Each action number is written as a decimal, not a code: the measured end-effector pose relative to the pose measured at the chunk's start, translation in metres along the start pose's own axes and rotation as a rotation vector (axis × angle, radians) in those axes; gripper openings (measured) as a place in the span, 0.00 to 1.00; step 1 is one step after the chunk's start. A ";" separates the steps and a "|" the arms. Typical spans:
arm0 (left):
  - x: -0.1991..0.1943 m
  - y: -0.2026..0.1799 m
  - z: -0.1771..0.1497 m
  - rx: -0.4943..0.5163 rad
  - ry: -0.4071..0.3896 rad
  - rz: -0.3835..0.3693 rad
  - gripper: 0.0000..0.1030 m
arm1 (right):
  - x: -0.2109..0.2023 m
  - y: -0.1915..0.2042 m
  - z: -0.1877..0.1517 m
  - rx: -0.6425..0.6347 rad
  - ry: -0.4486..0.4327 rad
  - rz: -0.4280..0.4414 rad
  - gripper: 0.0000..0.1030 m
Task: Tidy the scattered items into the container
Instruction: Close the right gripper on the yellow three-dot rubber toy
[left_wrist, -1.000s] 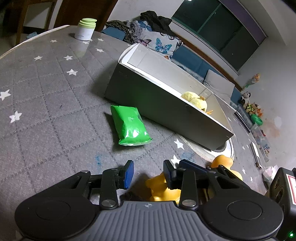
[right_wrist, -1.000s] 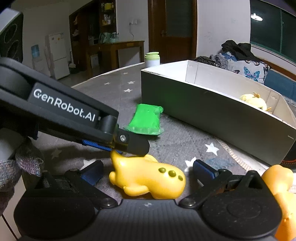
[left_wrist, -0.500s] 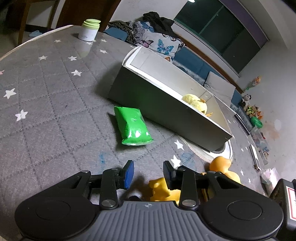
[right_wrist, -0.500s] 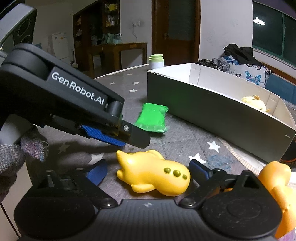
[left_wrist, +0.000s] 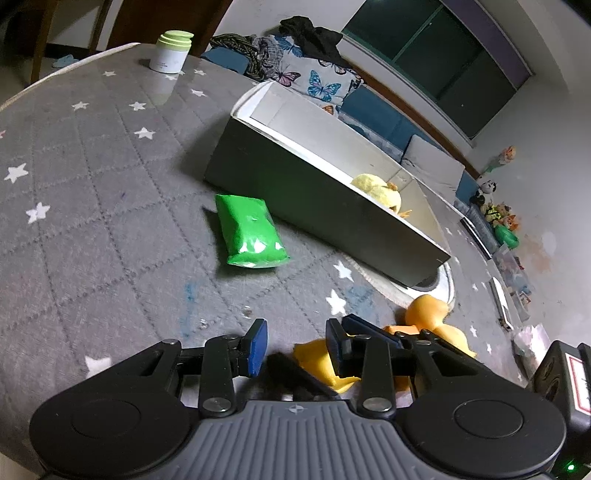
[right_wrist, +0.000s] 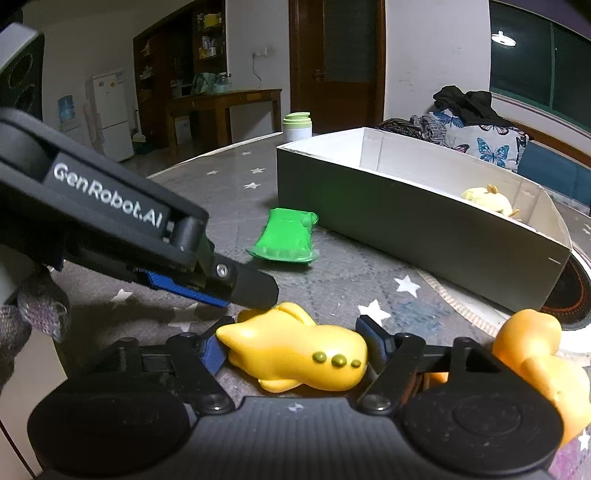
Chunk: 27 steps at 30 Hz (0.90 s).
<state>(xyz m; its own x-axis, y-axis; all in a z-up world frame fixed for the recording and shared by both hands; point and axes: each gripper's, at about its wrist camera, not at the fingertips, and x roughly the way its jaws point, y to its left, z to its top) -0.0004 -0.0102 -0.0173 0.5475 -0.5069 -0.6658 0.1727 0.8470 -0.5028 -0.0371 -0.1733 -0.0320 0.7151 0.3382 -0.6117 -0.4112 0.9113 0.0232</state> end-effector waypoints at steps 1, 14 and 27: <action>0.000 -0.002 0.000 0.002 0.003 -0.007 0.36 | -0.001 0.000 0.000 0.001 0.000 0.000 0.71; 0.007 -0.016 -0.001 0.055 0.013 -0.038 0.36 | -0.002 -0.003 0.003 -0.013 0.001 0.002 0.70; 0.005 -0.023 -0.007 0.211 0.038 -0.045 0.39 | -0.001 -0.006 0.000 -0.068 -0.001 0.034 0.71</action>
<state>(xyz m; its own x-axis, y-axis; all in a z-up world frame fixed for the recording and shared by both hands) -0.0073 -0.0336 -0.0132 0.5046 -0.5470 -0.6679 0.3661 0.8362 -0.4082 -0.0355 -0.1791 -0.0319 0.7006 0.3693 -0.6106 -0.4727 0.8812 -0.0094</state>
